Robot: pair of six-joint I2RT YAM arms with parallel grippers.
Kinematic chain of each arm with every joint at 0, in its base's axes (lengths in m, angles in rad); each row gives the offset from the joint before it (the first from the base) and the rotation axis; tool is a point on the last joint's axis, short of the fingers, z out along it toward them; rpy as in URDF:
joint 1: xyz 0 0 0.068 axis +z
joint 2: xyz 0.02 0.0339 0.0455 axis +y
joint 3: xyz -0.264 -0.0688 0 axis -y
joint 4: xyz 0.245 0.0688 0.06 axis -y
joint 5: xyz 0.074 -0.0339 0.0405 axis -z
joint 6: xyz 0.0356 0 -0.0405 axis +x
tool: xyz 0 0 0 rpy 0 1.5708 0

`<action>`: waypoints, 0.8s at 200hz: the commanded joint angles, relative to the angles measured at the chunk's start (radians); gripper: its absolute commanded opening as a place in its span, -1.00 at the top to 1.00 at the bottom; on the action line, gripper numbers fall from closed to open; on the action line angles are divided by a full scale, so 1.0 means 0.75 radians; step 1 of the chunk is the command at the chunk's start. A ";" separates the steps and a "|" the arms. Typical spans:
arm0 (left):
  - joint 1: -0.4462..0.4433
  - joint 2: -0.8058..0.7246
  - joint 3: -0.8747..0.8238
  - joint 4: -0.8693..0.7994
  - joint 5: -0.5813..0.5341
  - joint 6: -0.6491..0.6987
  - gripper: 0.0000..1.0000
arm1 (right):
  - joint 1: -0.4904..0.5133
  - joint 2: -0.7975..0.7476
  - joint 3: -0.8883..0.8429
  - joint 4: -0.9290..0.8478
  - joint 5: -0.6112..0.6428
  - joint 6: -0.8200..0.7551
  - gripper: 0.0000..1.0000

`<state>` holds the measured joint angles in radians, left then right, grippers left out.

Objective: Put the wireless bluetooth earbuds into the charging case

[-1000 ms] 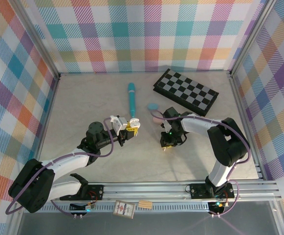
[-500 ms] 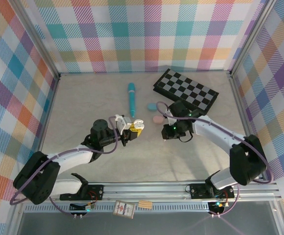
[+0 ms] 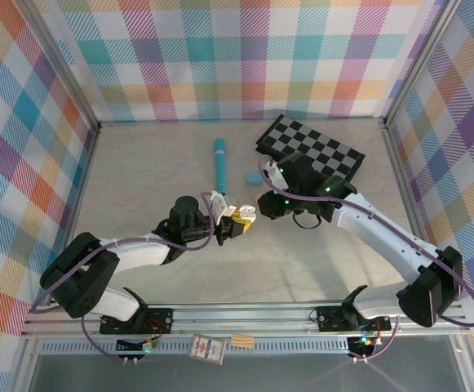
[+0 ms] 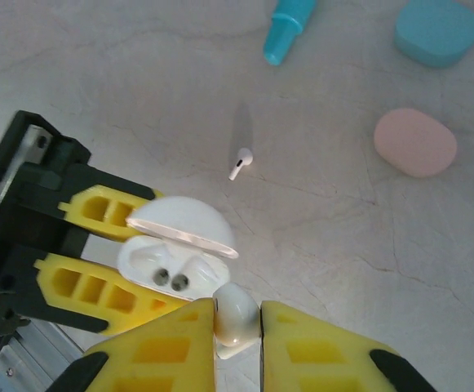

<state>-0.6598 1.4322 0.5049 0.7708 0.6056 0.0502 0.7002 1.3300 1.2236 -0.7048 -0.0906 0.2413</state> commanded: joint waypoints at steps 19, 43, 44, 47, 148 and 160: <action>-0.022 0.047 0.045 0.148 0.022 -0.086 1.00 | 0.014 0.014 0.040 0.019 -0.009 -0.040 0.63; -0.030 0.063 0.049 0.192 0.021 -0.109 1.00 | 0.014 0.034 0.038 0.035 -0.011 -0.041 0.63; -0.030 0.062 0.049 0.194 0.021 -0.111 1.00 | 0.014 0.035 0.038 0.035 -0.010 -0.040 0.63; -0.030 0.064 0.049 0.200 0.023 -0.116 1.00 | 0.013 0.037 0.038 0.036 -0.010 -0.040 0.63; -0.033 0.077 0.057 0.216 0.042 -0.128 1.00 | 0.015 0.055 0.008 0.121 -0.038 -0.029 0.63; -0.033 0.074 0.061 0.209 0.038 -0.125 1.00 | 0.015 0.061 0.003 0.131 -0.045 -0.030 0.63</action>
<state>-0.6739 1.4822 0.5228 0.8749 0.6128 -0.0376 0.7067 1.3666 1.2285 -0.6510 -0.0952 0.2230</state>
